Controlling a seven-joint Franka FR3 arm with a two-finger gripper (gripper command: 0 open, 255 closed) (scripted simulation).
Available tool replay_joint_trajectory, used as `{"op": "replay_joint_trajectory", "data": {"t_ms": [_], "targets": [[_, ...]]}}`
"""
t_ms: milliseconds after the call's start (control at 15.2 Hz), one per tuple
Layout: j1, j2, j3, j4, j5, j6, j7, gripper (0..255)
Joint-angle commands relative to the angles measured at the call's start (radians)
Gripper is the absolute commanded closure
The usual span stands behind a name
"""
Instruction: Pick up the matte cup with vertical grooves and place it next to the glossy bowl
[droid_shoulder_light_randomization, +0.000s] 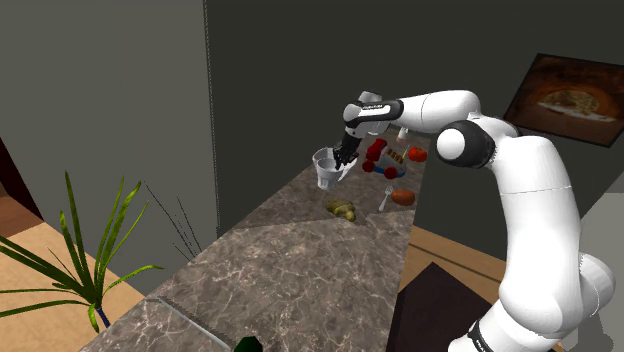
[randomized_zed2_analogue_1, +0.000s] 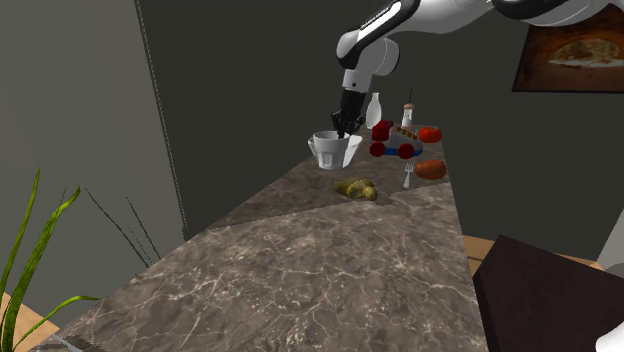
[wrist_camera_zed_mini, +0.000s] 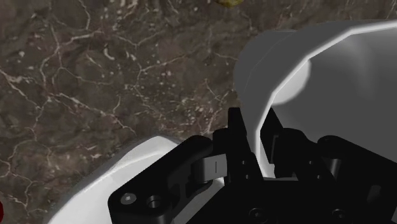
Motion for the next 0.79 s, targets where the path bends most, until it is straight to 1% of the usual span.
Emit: {"op": "replay_joint_trajectory", "data": {"t_ms": [0,594,726], "targets": [[0.001,0.007,0.001,-0.016,0.002,0.025,-0.004,255],[0.000,0.060,0.005,-0.054,0.010,0.113,-0.022,255],[0.000,0.060,0.005,-0.054,0.010,0.113,-0.022,255]]}}
